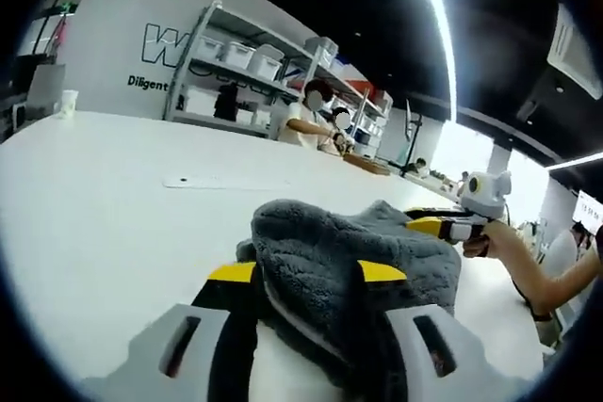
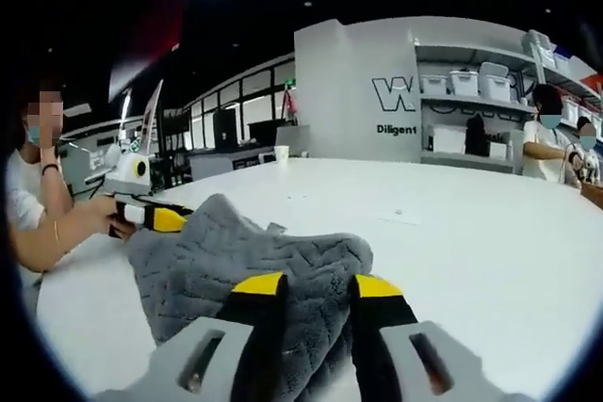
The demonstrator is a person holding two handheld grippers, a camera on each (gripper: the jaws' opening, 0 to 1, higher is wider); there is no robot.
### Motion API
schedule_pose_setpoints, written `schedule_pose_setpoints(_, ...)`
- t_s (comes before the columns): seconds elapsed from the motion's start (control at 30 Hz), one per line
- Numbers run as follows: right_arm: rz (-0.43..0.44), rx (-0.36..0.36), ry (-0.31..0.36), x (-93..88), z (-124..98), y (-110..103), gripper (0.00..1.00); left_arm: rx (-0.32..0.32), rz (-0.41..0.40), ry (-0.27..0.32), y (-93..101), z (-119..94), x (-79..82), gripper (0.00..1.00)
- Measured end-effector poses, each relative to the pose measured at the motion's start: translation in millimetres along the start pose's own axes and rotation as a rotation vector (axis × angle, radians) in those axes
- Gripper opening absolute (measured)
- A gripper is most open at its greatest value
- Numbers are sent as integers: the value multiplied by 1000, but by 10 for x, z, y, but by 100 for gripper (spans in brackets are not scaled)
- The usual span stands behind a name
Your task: Open the folded towel by lifting each exposed corner and separating the folded layers until the towel lies flat within the target outline without major curled edges
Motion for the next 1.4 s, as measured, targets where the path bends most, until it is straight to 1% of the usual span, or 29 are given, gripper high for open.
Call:
schedule_pose_setpoints(0.03, 3, 2, 1, 0, 1, -3, 17, -8, -9, 5, 13, 2, 3, 23)
schedule_pose_setpoints(0.1, 6, 5, 4, 3, 4, -12, 13, -6, -26, 7, 21, 5, 4, 19)
schedule_pose_setpoints(0.2, 19, 16, 20, 28, 5, -27, 6, -8, -23, 6, 40, 24, -2, 12)
schedule_pose_setpoints(0.23, 19, 15, 22, 35, 0, -27, 5, -8, -26, 5, 45, 26, -2, 8)
schedule_pose_setpoints(0.27, 17, 16, 23, 41, -4, -26, 3, -11, -24, 3, 57, 25, -5, 6)
schedule_pose_setpoints(0.37, 7, 22, 22, 58, -22, -47, 0, 1, 4, -4, 91, 28, -9, 5)
schedule_pose_setpoints(0.4, -15, 29, 21, 70, -43, -72, 0, 3, 26, -5, 108, 22, -8, 5)
schedule_pose_setpoints(0.5, -31, 31, 33, 106, -97, -96, 0, 9, 41, -1, 165, -14, 10, 4)
schedule_pose_setpoints(0.63, -50, 36, 53, 162, -170, -132, 0, 1, 7, -3, 229, -69, 23, 3)
schedule_pose_setpoints(0.7, -56, 40, 61, 187, -208, -160, 0, 2, -33, 2, 261, -112, 30, 3)
schedule_pose_setpoints(0.83, -67, 50, 84, 244, -297, -221, 0, -1, -36, 28, 338, -203, 48, 2)
schedule_pose_setpoints(0.93, -89, 62, 109, 294, -424, -306, 0, -4, -28, 48, 428, -291, 47, 2)
schedule_pose_setpoints(1.1, -114, 76, 138, 312, -637, -436, 0, -11, -27, 76, 547, -441, -4, 2)
schedule_pose_setpoints(1.17, -129, 80, 145, 297, -712, -497, 0, -14, -32, 95, 591, -499, -30, 2)
schedule_pose_setpoints(1.4, -137, 96, 168, 245, -946, -673, 0, -3, -37, 121, 697, -664, -148, 2)
Point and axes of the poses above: the point that each gripper's makers call its tool centre point, and the gripper's own axes: z roughly forward along the fingers, y roughly to its right, x roughly out of its top, the point moved 4 cm from there along -z, roughly backward along the fingers, and after that the axes turned 7 degrees about -z, right-handed, at the moved point
